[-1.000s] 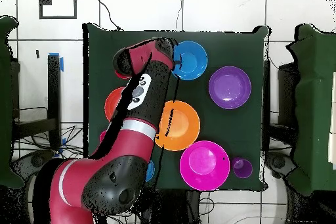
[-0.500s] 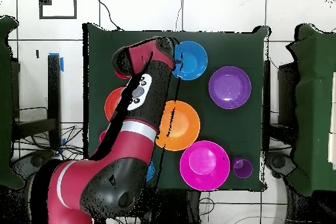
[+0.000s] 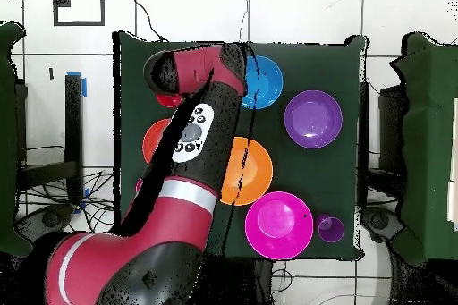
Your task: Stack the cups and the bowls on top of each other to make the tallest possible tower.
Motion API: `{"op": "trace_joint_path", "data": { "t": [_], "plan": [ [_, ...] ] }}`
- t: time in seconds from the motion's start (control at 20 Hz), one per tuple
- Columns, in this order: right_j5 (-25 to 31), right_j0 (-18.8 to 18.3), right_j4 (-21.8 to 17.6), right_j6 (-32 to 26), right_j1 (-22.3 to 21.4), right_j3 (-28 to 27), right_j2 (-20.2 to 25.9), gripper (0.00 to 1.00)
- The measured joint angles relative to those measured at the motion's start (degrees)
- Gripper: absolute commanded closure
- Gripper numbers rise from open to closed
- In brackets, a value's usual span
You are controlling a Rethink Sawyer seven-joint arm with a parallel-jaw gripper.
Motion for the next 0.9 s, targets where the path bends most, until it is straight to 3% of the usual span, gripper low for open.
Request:
{"op": "trace_joint_path", "data": {
  "t": [0.55,0.9],
  "plan": [
    [0.01,0.04,5.2,0.0,-7.83,4.14,1.67,0.0],
    [0.02,0.14,5.98,0.0,-9.91,5.82,1.68,0.0]
  ]
}}
